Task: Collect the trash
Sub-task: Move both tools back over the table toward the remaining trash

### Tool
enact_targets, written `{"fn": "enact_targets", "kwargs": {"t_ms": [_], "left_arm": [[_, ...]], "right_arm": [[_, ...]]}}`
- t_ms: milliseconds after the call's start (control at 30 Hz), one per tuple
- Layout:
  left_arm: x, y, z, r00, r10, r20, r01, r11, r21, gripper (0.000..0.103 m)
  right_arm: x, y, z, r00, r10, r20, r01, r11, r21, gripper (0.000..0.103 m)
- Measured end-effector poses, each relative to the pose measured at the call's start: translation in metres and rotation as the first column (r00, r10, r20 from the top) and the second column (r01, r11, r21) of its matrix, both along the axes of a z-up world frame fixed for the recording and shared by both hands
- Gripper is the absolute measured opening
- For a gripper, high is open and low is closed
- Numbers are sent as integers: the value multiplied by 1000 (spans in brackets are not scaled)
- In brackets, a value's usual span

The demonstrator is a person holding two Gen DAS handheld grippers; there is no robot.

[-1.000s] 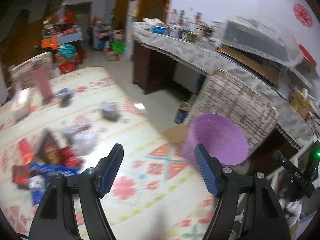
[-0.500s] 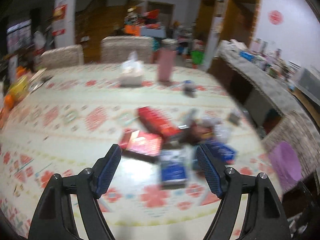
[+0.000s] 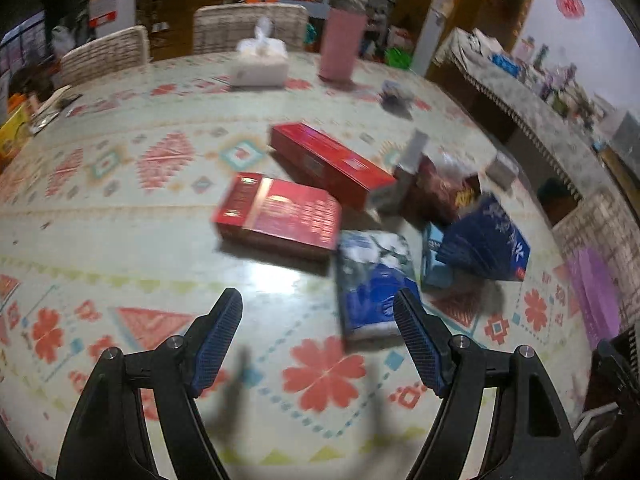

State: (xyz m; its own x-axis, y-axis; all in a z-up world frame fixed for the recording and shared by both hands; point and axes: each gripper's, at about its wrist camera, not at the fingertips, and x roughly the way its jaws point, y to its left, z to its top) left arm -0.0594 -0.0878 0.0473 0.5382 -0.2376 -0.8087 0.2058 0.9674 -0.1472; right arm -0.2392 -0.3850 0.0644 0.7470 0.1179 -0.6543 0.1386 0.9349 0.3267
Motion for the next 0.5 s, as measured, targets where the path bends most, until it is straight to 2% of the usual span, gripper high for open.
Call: {"fn": "enact_targets", "kwargs": {"t_ms": [167, 400, 433, 467, 500], "left_arm": [[11, -27, -16, 1000, -21, -1, 21, 997, 77, 77], [25, -31, -26, 998, -24, -61, 24, 1000, 9, 76], [26, -30, -27, 997, -32, -64, 31, 999, -10, 69], [26, -28, -28, 997, -49, -67, 46, 998, -46, 54], [26, -25, -28, 995, -73, -69, 66, 993, -97, 45]], "right_arm": [[11, 13, -2, 1000, 22, -19, -23, 999, -24, 95], [38, 21, -3, 997, 57, -42, -59, 997, -49, 95], [44, 23, -2, 997, 66, -44, -69, 996, -53, 95], [50, 25, 0, 996, 78, -44, -80, 995, -60, 95], [56, 27, 2, 995, 89, -45, -92, 993, -71, 95]]}}
